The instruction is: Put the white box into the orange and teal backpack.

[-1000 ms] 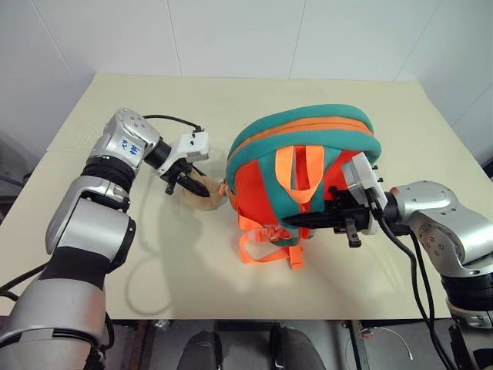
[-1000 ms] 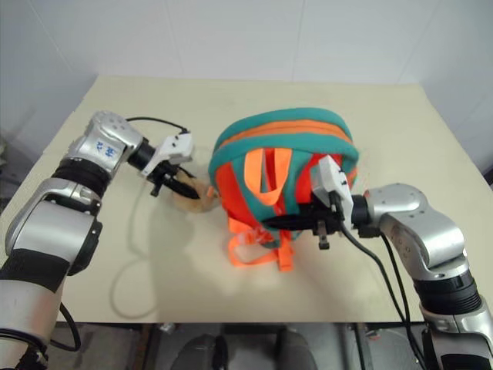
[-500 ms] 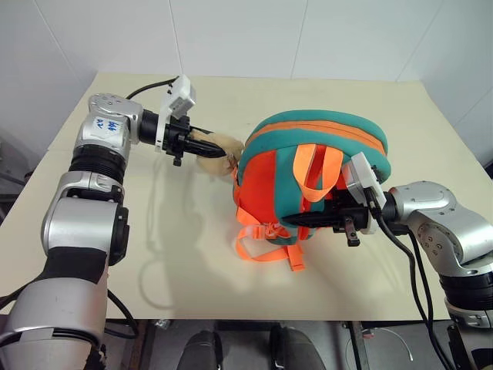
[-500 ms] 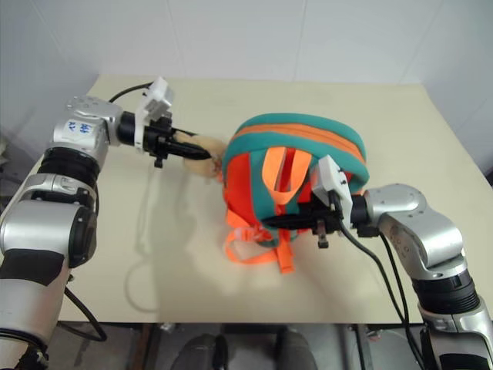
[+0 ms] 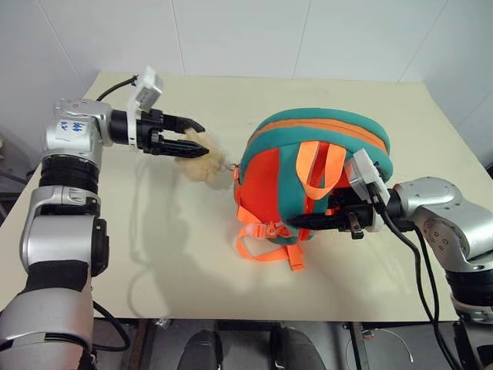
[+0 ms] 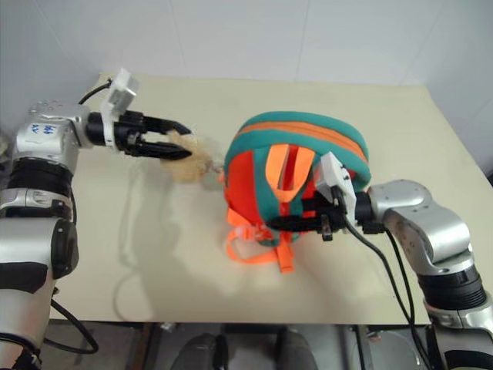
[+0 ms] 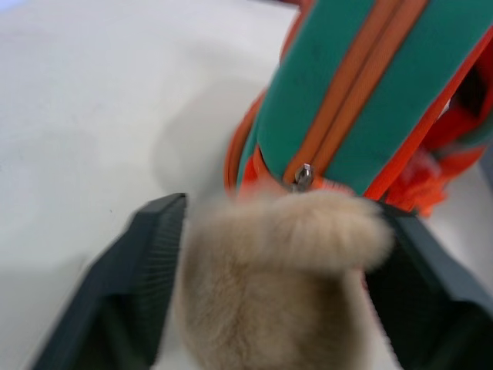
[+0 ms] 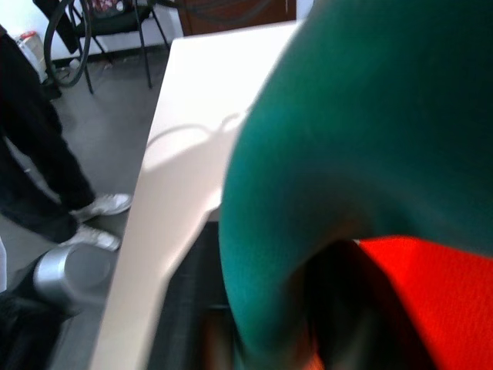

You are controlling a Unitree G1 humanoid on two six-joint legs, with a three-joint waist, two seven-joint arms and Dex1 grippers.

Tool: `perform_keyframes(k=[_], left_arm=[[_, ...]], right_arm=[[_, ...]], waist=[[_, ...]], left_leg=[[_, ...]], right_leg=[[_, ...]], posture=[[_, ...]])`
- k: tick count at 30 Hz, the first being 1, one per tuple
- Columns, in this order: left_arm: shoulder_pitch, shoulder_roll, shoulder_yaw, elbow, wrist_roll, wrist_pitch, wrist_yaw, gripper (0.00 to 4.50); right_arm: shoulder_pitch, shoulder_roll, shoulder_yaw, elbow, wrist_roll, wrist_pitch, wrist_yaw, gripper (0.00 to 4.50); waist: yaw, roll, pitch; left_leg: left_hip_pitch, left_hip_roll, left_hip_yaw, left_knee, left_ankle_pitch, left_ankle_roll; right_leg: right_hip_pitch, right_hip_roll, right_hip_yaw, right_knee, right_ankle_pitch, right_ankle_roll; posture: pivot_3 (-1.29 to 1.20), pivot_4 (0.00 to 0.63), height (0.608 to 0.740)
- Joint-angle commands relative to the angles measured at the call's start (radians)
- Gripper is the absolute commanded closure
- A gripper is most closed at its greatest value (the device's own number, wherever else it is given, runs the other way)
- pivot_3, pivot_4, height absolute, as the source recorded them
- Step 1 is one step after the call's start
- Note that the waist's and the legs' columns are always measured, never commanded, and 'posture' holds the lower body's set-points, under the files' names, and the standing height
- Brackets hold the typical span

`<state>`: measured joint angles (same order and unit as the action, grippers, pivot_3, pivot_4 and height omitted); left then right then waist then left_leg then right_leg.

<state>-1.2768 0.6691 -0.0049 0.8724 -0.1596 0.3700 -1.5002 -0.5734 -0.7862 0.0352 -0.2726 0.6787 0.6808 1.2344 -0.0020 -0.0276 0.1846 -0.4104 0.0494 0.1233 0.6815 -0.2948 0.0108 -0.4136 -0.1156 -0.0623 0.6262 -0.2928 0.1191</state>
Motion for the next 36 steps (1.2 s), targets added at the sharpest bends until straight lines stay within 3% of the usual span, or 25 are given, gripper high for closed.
perform_keyframes(k=[1, 6, 18, 27, 36], left_arm=[[0.008, 0.027, 0.037, -0.048, -0.047, 0.022, -0.027, 0.00], [0.041, 0.075, 0.076, -0.078, -0.079, 0.028, -0.014, 0.00], [0.248, 0.204, 0.213, -0.202, -0.193, 0.069, 0.005, 0.00], [0.311, 0.203, 0.273, -0.136, -0.238, -0.016, 0.011, 0.00], [0.241, 0.143, 0.275, -0.008, -0.255, -0.170, -0.059, 0.00]], right_arm=[[-0.019, -0.015, -0.031, -0.019, 0.016, 0.008, -0.008, 1.64], [0.007, -0.038, -0.080, -0.039, 0.034, 0.022, -0.025, 0.02], [0.271, -0.213, -0.358, -0.088, 0.072, 0.034, -0.013, 0.02], [0.464, -0.324, -0.571, 0.073, -0.036, -0.098, 0.068, 0.02], [0.301, -0.352, -0.555, 0.374, -0.139, -0.283, 0.040, 0.02]], waist=[[0.000, 0.000, 0.000], [-0.002, 0.000, 0.000], [0.005, 0.000, 0.000], [0.003, 0.000, 0.000], [-0.003, 0.000, 0.000]], left_leg=[[0.000, 0.000, 0.000, 0.000, 0.000, 0.000], [0.000, 0.000, 0.000, 0.000, 0.000, 0.000], [0.001, 0.000, 0.000, 0.001, -0.001, 0.000], [0.003, 0.000, 0.001, 0.001, 0.000, 0.000], [0.005, 0.000, 0.007, 0.001, 0.000, -0.001]], right_leg=[[0.000, 0.000, 0.000, 0.000, 0.000, 0.000], [0.000, 0.000, 0.000, 0.001, 0.000, 0.000], [0.002, -0.001, -0.001, 0.000, 0.000, 0.000], [0.004, 0.000, -0.001, 0.001, 0.000, 0.000], [0.003, 0.000, 0.000, 0.000, 0.000, 0.000]], posture=[[0.00, 0.150, 0.740], [0.00, 0.150, 0.740], [0.00, 0.150, 0.740], [0.00, 0.150, 0.740], [0.00, 0.150, 0.740]])
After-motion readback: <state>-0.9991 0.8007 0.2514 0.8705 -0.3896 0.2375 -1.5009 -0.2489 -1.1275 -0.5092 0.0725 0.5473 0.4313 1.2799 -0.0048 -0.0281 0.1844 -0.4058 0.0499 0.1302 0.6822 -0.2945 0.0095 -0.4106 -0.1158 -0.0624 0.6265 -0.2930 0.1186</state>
